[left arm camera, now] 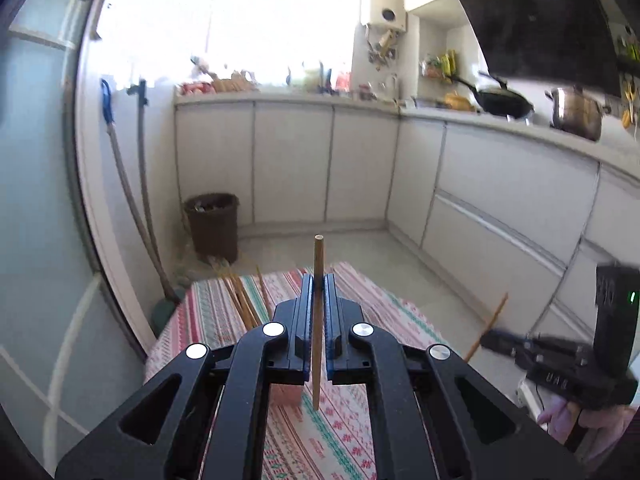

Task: Organize utensils
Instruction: 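Lift both wooden chopsticks and carry them toward the pink basket, then lower both chopsticks into the pink basket and open both grippers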

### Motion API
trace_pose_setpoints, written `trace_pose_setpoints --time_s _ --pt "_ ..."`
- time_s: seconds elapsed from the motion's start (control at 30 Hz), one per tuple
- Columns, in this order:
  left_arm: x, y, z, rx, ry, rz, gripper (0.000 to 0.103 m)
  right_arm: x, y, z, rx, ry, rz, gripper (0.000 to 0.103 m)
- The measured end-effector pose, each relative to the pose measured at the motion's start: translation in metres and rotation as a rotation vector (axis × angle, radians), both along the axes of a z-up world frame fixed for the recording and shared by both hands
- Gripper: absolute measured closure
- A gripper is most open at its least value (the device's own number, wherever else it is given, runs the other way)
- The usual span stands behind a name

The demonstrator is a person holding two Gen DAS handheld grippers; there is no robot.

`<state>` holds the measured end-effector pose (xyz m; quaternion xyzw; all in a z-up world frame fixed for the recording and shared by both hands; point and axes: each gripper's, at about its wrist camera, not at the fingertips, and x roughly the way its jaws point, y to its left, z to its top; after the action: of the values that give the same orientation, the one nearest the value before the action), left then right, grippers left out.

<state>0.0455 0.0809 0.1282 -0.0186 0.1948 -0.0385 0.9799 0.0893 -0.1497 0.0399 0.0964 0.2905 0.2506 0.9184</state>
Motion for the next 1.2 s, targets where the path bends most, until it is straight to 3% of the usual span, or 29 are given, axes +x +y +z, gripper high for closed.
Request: trace_pose_setpoints --time_s 0.13,0.3,0.43,0.57,0.63,0.7,0.73,0.77,0.83,0.9,1.03,1.2 --pt "0.009 0.014 0.019 -0.019 -0.057 0.062 0.099 0.002 0.006 0.004 0.014 0.001 0.023 0.097" --pt "0.039 0.033 0.014 -0.040 -0.045 0.151 0.099 0.005 0.012 0.006 0.014 0.012 0.034 0.098" --pt "0.065 0.052 -0.002 -0.128 -0.015 0.172 0.099 0.013 0.017 0.003 -0.011 0.015 0.033 0.099" --pt "0.088 0.049 -0.027 -0.119 0.080 0.173 0.098 0.033 0.018 -0.022 -0.044 0.105 0.013 0.098" --pt "0.086 0.052 -0.027 -0.114 0.080 0.194 0.098 0.044 0.017 -0.040 -0.051 0.175 0.010 0.095" --pt "0.075 0.061 -0.015 -0.144 0.039 0.198 0.086 0.054 0.019 -0.057 -0.066 0.240 0.018 0.091" --pt "0.067 0.068 -0.005 -0.165 0.000 0.207 0.080 0.056 0.022 -0.063 -0.088 0.248 0.018 0.085" --pt "0.056 0.075 0.005 -0.191 -0.038 0.215 0.071 0.056 0.027 -0.067 -0.116 0.239 0.029 0.082" --pt "0.037 0.087 0.019 -0.238 -0.097 0.226 0.057 0.055 0.045 -0.076 -0.227 0.190 0.067 0.059" --pt "0.025 0.097 0.026 -0.269 -0.127 0.240 0.043 0.055 0.065 -0.090 -0.341 0.148 0.110 0.054" --pt "0.017 0.112 0.026 -0.308 -0.127 0.249 0.043 0.068 0.098 -0.125 -0.499 0.171 0.192 0.054" --pt "0.022 0.116 0.023 -0.316 -0.096 0.247 0.043 0.093 0.133 -0.146 -0.569 0.183 0.252 0.054"
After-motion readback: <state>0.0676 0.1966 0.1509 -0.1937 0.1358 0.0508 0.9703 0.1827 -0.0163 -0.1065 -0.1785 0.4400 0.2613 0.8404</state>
